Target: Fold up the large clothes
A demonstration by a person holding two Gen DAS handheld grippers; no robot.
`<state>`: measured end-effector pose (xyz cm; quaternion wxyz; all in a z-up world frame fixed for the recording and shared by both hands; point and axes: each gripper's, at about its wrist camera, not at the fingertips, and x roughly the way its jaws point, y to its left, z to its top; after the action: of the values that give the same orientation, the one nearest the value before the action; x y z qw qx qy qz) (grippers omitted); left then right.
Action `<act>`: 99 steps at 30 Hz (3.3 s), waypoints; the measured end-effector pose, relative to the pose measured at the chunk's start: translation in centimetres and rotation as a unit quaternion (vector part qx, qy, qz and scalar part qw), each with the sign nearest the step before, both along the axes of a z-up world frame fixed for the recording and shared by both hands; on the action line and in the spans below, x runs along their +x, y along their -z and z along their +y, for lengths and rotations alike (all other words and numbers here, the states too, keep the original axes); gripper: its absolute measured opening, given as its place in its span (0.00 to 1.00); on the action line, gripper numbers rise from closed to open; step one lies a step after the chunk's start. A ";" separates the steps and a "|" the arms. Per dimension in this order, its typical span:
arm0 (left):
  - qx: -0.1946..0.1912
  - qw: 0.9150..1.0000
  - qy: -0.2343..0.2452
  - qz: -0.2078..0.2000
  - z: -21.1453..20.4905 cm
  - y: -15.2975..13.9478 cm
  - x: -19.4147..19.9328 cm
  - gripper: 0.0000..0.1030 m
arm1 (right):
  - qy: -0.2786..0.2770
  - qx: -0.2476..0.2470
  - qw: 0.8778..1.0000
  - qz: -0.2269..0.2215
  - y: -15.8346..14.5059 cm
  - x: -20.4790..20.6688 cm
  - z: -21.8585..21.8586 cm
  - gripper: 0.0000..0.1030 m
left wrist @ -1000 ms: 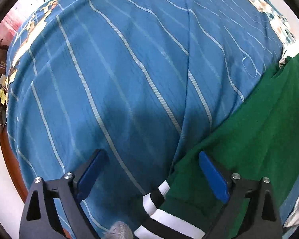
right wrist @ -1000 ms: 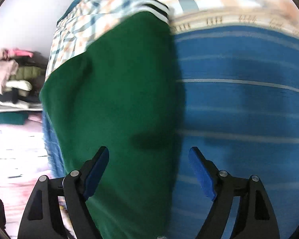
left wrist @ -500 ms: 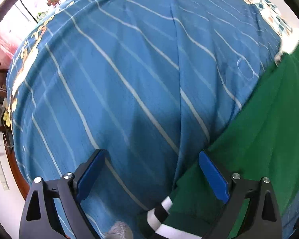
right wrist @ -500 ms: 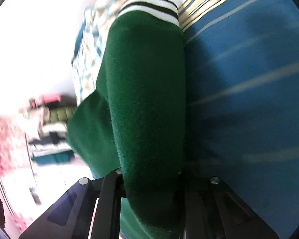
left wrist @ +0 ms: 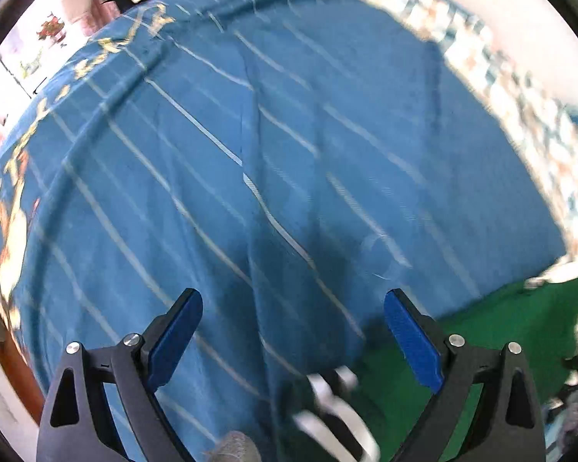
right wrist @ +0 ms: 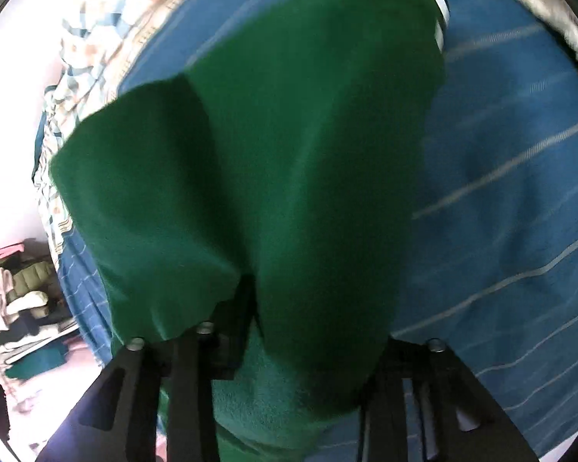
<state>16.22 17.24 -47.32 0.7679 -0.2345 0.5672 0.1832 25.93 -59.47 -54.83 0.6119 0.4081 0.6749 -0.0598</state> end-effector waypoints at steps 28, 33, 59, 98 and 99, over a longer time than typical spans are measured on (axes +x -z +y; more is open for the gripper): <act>-0.006 1.000 -0.024 -0.017 -1.8 6.3 0.3 0.09 | -0.295 -0.124 0.936 -0.149 -8.6 3.7 22.2 0.54; -0.027 0.999 -0.011 -0.020 -1.4 6.5 0.0 0.17 | -0.329 -0.146 0.929 -0.083 -0.8 9.1 26.4 0.43; -0.188 0.925 -0.309 -0.119 -14.0 7.8 -19.3 0.89 | -0.264 -0.077 0.956 -0.102 -8.1 -3.4 14.4 0.59; 0.030 0.950 -0.217 -0.223 -2.9 -3.4 -7.9 0.09 | -0.259 -0.023 0.960 -0.101 -5.8 0.0 19.9 0.59; 0.045 0.951 -0.203 -0.231 -2.2 -5.0 -7.7 0.09 | -0.261 -0.017 0.959 -0.108 -6.4 0.1 20.5 0.59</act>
<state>8.52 15.08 -42.27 0.8343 -0.3456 0.3062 0.3011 26.04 -38.95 -48.42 0.6826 0.2115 0.6865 0.1347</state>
